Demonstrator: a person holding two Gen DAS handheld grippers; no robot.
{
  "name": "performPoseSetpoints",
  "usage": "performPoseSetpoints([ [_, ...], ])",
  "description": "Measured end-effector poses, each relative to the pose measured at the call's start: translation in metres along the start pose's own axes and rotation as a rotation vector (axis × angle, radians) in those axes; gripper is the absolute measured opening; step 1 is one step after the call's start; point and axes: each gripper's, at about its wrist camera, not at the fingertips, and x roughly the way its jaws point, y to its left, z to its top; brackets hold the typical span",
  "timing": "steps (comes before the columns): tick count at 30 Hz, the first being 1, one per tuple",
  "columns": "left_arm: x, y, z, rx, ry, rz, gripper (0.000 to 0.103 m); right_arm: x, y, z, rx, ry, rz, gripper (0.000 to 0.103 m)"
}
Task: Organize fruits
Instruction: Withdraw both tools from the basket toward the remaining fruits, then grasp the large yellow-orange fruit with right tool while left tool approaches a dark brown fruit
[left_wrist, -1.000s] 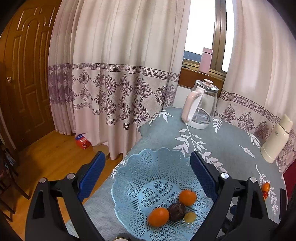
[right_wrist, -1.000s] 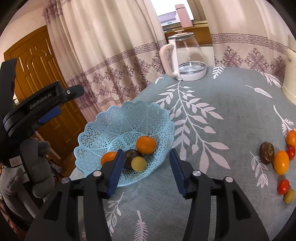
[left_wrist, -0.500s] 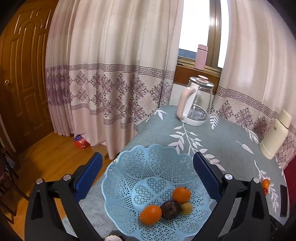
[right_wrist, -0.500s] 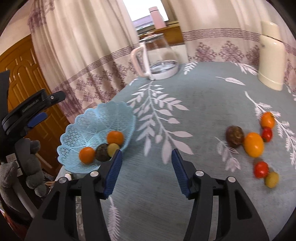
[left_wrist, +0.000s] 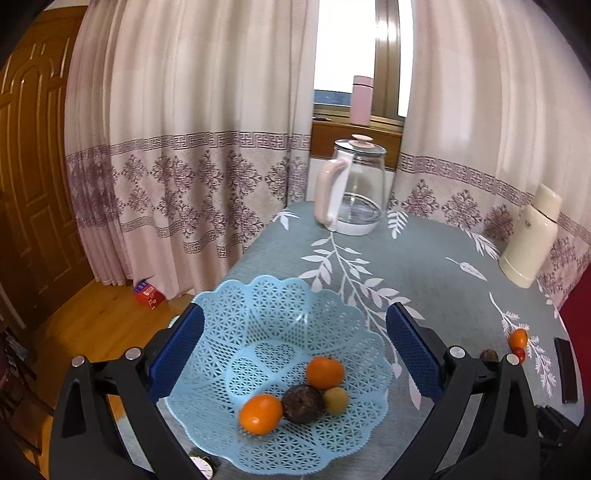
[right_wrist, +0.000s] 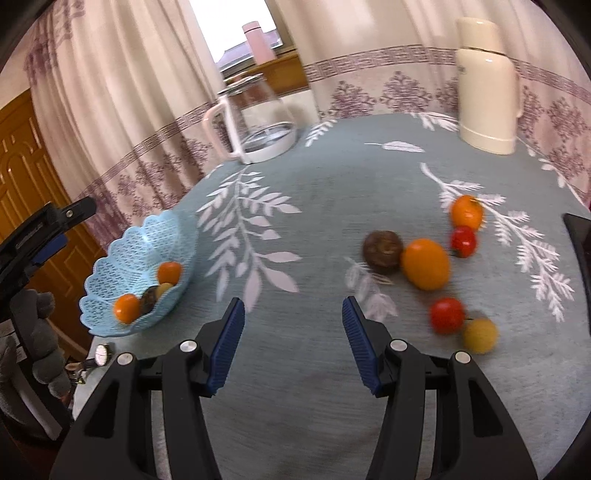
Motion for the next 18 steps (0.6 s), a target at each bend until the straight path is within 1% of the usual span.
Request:
performPoseSetpoints([
  [5,-0.001,-0.014,-0.005,0.035,0.004,-0.02,0.1,-0.005,-0.03,0.001,0.043,-0.011,-0.062,0.055],
  [9,-0.001,-0.026,-0.009,0.062,0.008,-0.035,0.1,-0.008,-0.046,0.006,0.047,-0.025,-0.107,0.055],
  [14,-0.003,-0.038,-0.012,0.093,0.01,-0.056,0.1,-0.004,-0.057,0.014,0.033,-0.03,-0.142,0.055],
  [18,-0.003,-0.047,-0.015,0.114,0.012,-0.071,0.1,0.004,-0.065,0.019,0.026,-0.018,-0.159,0.055],
])
